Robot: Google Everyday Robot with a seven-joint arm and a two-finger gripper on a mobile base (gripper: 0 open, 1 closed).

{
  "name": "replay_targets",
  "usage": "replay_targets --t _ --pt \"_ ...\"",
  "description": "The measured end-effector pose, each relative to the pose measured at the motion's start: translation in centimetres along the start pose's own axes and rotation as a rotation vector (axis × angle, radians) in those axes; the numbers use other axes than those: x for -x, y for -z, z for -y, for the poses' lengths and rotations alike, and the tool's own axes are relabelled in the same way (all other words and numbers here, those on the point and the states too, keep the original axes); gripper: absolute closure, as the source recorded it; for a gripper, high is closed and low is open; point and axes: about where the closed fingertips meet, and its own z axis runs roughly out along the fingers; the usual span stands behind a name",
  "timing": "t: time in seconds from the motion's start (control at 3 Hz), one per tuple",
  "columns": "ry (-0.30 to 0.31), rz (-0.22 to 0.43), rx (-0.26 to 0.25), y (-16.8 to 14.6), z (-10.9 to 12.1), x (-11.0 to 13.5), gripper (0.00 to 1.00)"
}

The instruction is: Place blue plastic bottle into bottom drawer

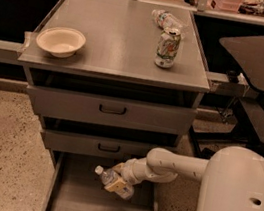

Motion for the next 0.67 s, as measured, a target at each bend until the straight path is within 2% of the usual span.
replay_targets --t 0.33,0.67 --pt "0.047 -0.022 0.013 -1.0 -0.7 1.2 1.00" --pt "0.027 -0.087 -0.034 -4.3 1.2 -1.4 1.00"
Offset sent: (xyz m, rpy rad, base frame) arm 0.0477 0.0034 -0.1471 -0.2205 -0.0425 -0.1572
